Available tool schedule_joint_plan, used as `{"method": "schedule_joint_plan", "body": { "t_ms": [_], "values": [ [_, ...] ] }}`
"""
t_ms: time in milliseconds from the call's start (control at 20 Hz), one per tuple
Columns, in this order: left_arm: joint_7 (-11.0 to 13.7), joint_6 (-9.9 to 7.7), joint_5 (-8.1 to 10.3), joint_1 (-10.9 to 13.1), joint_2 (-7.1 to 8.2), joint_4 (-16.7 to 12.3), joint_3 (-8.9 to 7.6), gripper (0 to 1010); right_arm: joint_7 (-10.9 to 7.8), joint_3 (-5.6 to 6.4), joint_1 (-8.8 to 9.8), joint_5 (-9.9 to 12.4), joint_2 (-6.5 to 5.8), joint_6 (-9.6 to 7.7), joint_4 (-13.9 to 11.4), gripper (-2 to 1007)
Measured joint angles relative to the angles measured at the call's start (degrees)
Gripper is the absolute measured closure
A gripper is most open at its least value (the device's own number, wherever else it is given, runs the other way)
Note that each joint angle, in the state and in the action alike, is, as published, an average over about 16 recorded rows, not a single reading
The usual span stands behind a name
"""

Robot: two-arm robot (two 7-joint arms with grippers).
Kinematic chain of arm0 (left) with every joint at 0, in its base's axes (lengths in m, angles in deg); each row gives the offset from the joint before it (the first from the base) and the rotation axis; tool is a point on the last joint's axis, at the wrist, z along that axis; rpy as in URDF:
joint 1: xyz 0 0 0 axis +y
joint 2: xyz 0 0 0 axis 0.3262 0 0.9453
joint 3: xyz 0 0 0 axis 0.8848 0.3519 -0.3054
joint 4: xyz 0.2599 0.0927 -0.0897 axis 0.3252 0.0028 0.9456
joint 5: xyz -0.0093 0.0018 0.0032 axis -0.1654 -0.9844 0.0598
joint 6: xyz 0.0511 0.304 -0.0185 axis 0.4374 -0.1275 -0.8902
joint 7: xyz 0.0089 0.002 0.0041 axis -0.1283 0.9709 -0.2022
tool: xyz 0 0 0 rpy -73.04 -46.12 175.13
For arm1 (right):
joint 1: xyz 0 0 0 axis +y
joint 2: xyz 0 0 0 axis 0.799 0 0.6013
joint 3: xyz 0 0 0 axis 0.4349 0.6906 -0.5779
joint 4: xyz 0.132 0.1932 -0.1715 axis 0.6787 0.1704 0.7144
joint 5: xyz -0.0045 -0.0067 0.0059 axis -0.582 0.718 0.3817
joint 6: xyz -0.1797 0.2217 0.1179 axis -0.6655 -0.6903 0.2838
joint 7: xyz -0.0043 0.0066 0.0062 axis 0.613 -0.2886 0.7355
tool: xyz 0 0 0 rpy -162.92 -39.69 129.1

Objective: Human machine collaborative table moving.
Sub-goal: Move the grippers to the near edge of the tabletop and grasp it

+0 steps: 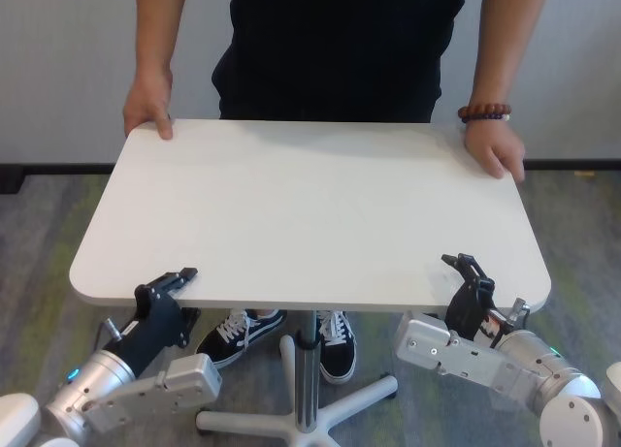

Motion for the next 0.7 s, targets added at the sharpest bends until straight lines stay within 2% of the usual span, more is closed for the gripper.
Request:
{"method": "schedule_joint_plan", "body": {
  "t_ms": [700],
  "values": [
    [0.0,0.0,0.0,0.0,0.0,0.0,0.0,696,0.0,0.0,0.0,0.0,0.0,0.0,0.0,126]
  ]
}}
